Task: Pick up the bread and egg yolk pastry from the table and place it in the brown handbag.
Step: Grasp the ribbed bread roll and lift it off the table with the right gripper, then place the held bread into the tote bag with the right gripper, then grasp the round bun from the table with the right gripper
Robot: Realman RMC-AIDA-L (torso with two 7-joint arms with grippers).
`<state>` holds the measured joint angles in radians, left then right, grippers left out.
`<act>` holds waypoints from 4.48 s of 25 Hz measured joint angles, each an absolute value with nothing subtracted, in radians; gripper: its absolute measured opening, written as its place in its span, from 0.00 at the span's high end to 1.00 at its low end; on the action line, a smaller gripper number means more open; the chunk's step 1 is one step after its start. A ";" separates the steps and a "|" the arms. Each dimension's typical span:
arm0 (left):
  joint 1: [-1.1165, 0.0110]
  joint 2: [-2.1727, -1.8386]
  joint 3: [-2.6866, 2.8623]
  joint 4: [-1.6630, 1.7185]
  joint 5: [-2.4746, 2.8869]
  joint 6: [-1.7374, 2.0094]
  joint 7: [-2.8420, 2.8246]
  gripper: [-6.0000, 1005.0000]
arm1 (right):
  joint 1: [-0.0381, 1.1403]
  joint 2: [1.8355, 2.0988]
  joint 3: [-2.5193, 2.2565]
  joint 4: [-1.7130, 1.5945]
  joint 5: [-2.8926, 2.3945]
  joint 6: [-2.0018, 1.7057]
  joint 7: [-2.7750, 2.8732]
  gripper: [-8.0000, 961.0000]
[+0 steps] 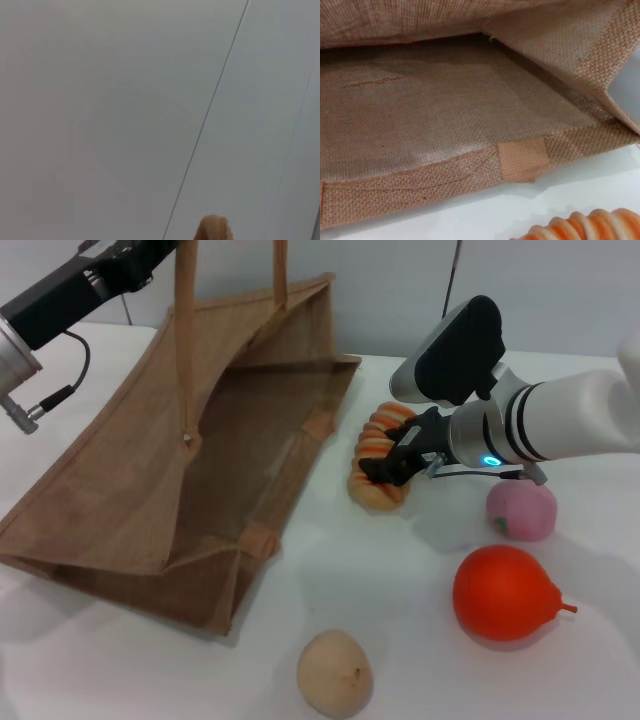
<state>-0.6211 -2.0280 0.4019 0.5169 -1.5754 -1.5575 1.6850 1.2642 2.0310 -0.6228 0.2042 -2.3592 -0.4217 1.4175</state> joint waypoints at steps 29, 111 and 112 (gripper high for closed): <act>-0.618 -2.025 0.404 0.517 -1.568 -1.561 1.680 0.90 | 1.210 2.027 -0.582 0.085 -2.350 -0.597 1.422 0.56; -0.594 -2.015 0.279 0.447 -1.575 -1.595 1.743 0.90 | 0.902 2.017 -0.611 -0.329 -2.357 -1.462 1.237 0.22; -0.592 -2.015 0.277 0.447 -1.575 -1.595 1.743 0.90 | 0.900 2.018 -0.641 -0.328 -2.358 -1.464 1.246 0.22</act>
